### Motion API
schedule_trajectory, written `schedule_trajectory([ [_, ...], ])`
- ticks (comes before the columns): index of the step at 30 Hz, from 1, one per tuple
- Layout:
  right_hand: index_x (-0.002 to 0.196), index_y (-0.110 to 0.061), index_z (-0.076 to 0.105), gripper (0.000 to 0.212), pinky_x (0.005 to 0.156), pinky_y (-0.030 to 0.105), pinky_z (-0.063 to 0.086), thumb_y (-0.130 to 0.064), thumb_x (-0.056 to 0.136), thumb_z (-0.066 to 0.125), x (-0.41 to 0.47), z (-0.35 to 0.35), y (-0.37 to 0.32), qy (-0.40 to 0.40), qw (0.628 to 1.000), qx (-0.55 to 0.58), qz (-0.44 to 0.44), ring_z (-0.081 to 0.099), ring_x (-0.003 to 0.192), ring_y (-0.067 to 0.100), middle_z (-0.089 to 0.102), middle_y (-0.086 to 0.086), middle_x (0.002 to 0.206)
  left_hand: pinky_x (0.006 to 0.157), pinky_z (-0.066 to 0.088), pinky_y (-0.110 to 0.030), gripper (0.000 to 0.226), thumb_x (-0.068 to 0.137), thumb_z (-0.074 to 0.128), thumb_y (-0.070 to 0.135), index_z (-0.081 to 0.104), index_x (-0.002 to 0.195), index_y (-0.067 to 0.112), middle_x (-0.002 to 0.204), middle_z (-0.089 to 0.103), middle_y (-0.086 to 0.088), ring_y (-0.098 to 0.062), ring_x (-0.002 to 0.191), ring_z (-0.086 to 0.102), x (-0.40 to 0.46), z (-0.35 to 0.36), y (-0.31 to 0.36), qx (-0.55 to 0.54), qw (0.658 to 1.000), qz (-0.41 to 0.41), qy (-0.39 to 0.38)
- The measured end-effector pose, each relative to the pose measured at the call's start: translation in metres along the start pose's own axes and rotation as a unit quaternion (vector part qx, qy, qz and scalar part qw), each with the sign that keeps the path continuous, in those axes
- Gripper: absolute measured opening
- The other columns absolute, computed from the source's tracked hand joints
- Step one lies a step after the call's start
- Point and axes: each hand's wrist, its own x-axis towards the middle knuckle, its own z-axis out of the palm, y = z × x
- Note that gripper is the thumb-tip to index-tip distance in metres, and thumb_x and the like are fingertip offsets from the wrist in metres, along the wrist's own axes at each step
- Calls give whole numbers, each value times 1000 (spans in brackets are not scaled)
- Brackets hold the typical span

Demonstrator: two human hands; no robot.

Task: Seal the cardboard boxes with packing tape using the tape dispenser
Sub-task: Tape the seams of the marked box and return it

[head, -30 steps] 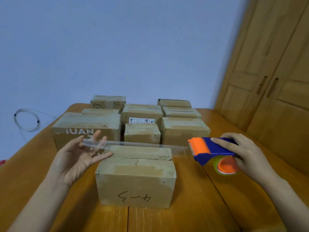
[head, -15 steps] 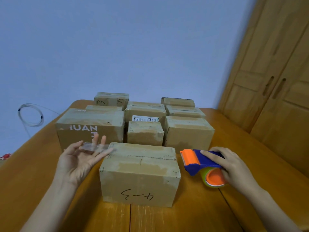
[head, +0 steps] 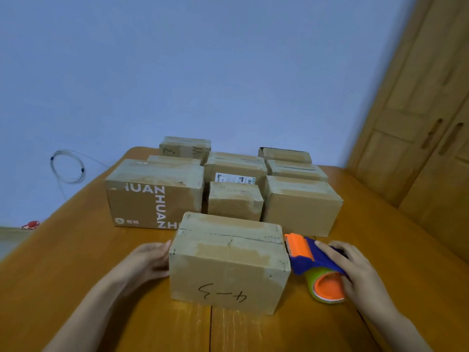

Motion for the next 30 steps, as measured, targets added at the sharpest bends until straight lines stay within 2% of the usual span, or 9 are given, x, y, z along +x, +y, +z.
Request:
schedule_trajectory([
  [3,140,-41,35,88,83,33,44,10,71,54,4,0,-3,17,999,-42,-8,52,105,24,50,1,118,85,56,-42,22,96,51,10,69,100,-1,93,73,-13,-29,97,68,2,15,-4,90,994,37,54],
  [7,140,-39,35,90,80,36,47,9,66,51,4,-2,-9,-16,999,-29,10,48,105,21,54,5,115,75,60,-38,17,93,58,11,69,93,-1,89,73,-13,-31,92,69,1,18,-2,122,983,42,133],
  [11,142,-48,28,97,80,36,46,6,64,49,4,-2,-10,-2,999,-33,11,47,105,21,51,4,116,69,59,-32,50,94,60,24,47,134,-2,96,70,-16,-26,86,69,1,18,5,240,960,-63,132],
  [13,141,-46,30,105,80,38,48,17,62,59,0,0,-6,-11,999,-34,12,48,105,23,55,7,114,63,57,-29,56,91,63,17,41,139,-1,92,69,-14,-23,79,68,-2,15,15,276,945,-33,170],
  [16,139,-36,37,97,78,42,50,17,61,60,3,-1,-10,-1,999,-37,12,54,103,28,57,9,113,81,55,-38,53,91,63,22,44,138,7,111,63,-9,-21,94,63,-10,14,39,271,924,105,248],
  [19,137,-29,42,84,76,41,52,7,62,52,5,1,-17,9,999,-39,4,48,104,21,58,10,111,92,46,-33,51,97,50,39,42,142,19,129,52,5,-13,110,54,-23,39,59,192,950,153,193],
  [22,136,-26,44,97,76,36,50,20,54,70,4,9,-21,10,1000,-25,11,45,103,19,57,10,112,97,36,-30,51,97,44,46,42,143,24,137,48,7,-13,126,44,-26,63,62,261,937,163,165],
  [27,134,-21,46,104,69,24,46,16,44,84,-1,18,-35,26,999,-18,12,44,102,15,49,3,114,74,40,-12,27,96,54,26,67,118,16,119,66,-1,-10,107,55,-18,68,55,350,874,227,251],
  [30,134,-21,46,104,69,22,45,13,45,86,-5,25,-44,24,1000,-3,15,43,103,13,45,0,115,90,47,-30,20,91,64,22,74,103,11,113,70,-10,-19,114,58,-10,64,53,294,870,232,321],
])
